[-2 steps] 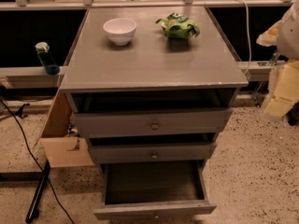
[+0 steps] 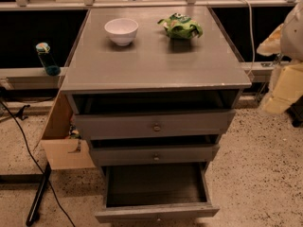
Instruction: Close bottom drawer
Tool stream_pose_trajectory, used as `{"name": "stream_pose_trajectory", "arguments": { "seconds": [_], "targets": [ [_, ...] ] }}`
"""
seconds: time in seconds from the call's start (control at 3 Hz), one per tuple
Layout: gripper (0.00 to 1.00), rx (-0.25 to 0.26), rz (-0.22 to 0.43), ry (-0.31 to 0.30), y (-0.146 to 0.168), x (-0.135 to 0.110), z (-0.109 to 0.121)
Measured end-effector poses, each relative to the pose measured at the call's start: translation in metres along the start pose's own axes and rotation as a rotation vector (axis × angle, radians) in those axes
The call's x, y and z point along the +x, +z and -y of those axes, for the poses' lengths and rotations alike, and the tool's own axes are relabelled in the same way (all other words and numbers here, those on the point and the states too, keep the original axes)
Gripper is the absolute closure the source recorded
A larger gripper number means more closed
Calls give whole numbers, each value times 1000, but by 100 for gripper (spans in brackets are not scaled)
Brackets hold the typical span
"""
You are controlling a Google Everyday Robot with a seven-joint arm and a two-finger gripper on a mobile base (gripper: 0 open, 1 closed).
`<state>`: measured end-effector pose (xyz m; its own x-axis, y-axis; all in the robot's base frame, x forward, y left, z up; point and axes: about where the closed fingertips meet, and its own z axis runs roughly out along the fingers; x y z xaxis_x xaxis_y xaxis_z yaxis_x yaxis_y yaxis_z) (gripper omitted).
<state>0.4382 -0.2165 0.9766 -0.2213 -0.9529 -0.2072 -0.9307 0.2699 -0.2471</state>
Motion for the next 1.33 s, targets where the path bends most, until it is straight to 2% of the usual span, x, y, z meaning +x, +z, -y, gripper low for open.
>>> {"name": "stream_pose_trajectory", "arguments": {
  "seconds": [0.33, 0.67, 1.0, 1.33],
  "targets": [
    [49, 2, 4, 4, 2, 0, -1],
    [74, 4, 26, 30, 17, 3, -11],
    [97, 11, 63, 64, 47, 8, -30],
    [100, 12, 94, 106, 95, 20, -48]
  ]
}}
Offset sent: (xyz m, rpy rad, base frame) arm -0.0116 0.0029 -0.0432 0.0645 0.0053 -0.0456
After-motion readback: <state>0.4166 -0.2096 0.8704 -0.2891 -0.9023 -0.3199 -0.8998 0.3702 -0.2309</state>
